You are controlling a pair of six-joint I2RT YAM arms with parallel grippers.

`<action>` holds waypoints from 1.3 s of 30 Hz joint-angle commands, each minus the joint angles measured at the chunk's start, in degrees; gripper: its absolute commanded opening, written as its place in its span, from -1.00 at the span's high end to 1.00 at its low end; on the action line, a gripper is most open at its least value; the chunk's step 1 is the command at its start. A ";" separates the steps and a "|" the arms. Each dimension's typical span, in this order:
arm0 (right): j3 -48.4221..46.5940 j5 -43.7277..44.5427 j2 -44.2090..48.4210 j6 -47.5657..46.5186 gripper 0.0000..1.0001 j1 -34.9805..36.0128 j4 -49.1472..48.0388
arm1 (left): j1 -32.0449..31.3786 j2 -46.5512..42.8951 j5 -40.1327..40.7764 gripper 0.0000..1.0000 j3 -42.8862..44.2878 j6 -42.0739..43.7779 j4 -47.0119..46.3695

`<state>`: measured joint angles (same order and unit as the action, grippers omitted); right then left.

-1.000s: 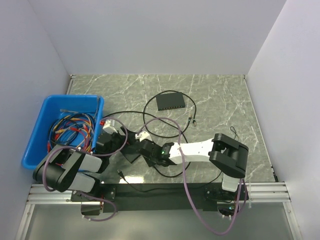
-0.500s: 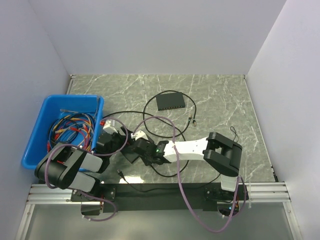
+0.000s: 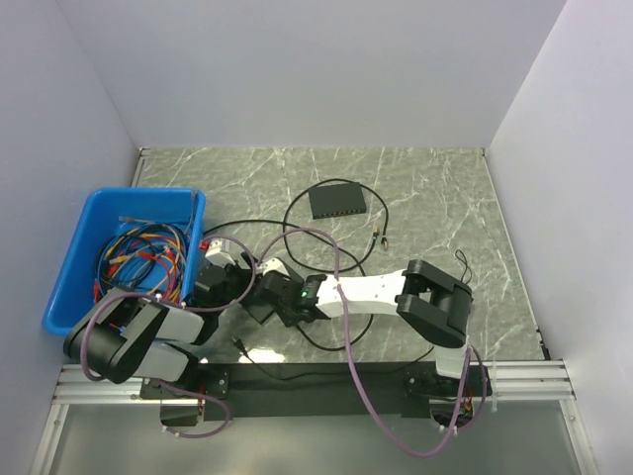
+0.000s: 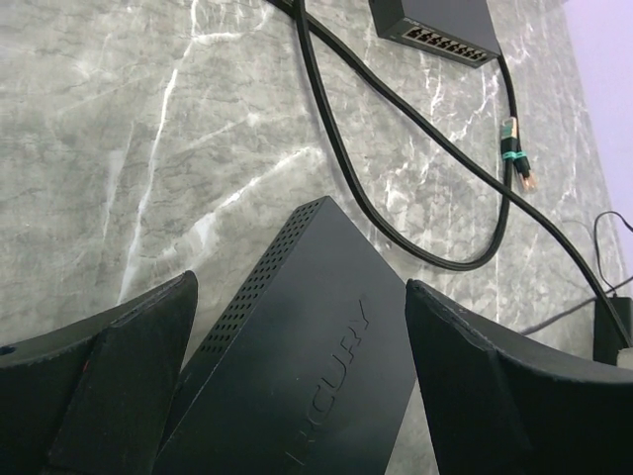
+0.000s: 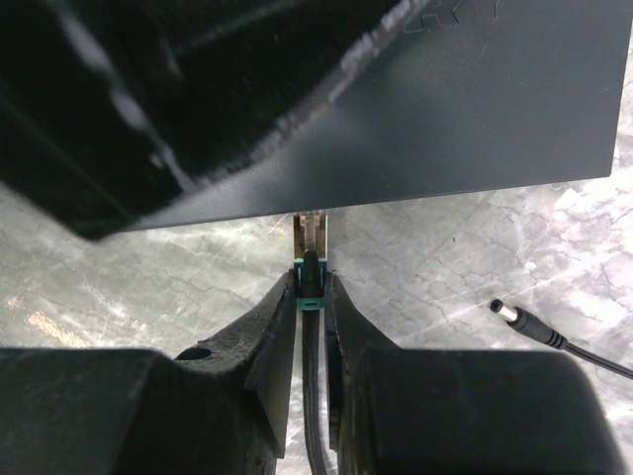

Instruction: Insert the plug into the switch port

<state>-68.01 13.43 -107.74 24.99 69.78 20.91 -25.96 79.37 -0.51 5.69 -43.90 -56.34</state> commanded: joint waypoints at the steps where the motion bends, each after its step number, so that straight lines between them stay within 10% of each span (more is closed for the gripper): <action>1: -5.28 1.42 -0.62 -0.30 1.00 0.27 -1.84 | -1.29 -0.19 0.07 -0.81 -0.77 0.04 1.05; 16: -9.86 2.92 -2.03 -1.53 1.00 -0.78 -0.34 | -1.91 4.99 -1.15 0.16 1.78 0.30 3.43; 39: -15.30 -1.39 -3.18 -2.40 1.00 -4.39 0.36 | -1.99 12.29 -8.71 0.39 3.27 -0.66 2.90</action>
<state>-77.06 10.76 -111.59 22.83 67.05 32.32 -26.15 88.84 0.23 9.17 -43.03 -60.25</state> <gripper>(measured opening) 0.206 0.325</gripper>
